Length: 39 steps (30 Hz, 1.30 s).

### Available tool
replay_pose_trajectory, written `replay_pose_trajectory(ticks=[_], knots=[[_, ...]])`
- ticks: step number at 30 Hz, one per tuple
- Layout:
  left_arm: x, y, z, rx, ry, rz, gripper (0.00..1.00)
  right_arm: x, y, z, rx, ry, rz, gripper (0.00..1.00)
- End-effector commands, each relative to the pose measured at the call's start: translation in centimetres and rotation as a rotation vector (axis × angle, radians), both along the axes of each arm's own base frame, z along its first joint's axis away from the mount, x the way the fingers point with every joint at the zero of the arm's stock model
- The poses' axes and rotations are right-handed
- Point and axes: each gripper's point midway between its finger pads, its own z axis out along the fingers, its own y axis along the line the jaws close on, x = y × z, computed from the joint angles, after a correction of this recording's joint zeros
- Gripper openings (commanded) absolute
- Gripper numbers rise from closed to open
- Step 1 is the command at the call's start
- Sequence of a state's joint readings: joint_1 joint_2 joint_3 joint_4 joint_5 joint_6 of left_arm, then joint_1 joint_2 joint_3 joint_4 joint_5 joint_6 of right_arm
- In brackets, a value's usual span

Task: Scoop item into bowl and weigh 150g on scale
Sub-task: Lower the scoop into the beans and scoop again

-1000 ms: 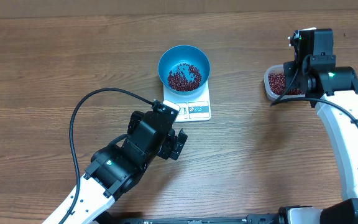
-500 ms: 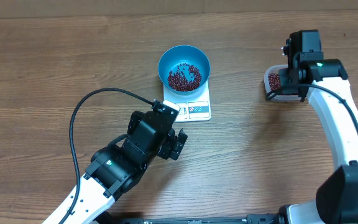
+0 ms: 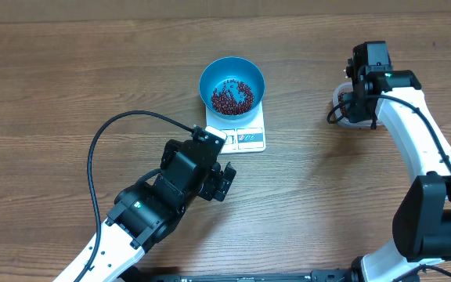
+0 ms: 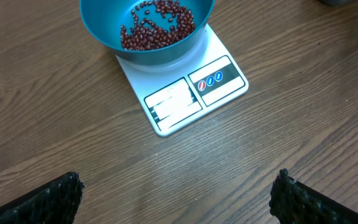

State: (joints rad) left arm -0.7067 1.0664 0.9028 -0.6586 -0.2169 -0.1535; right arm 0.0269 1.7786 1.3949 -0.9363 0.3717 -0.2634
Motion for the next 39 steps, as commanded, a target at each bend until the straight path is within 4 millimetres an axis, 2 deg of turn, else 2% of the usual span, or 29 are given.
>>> replay_pose_trajectory(ticks=[1,10,17,26,31,39], knots=[[0.0,0.0,-0.4,0.011,0.006,-0.010,0.99,-0.3,0.4,-0.9,0.032,0.032,0.010,0.04],[0.0,0.0,-0.4,0.011,0.006,-0.010,1.00,-0.1,3.1,-1.5,0.170,0.044,0.105,0.04],[0.0,0.0,-0.4,0.011,0.006,-0.010,0.99,-0.1,3.9,-1.7,0.261,0.041,0.115,0.04],[0.0,0.0,-0.4,0.011,0.006,-0.010,0.99,-0.1,3.6,-1.7,0.421,0.023,0.086,0.04],[0.0,0.0,-0.4,0.011,0.006,-0.010,0.99,0.0,4.4,-1.3,0.535,0.008,0.091,0.04],[0.0,0.0,-0.4,0.011,0.006,-0.010,0.99,0.0,5.4,-1.0,0.598,0.002,0.109,0.04]])
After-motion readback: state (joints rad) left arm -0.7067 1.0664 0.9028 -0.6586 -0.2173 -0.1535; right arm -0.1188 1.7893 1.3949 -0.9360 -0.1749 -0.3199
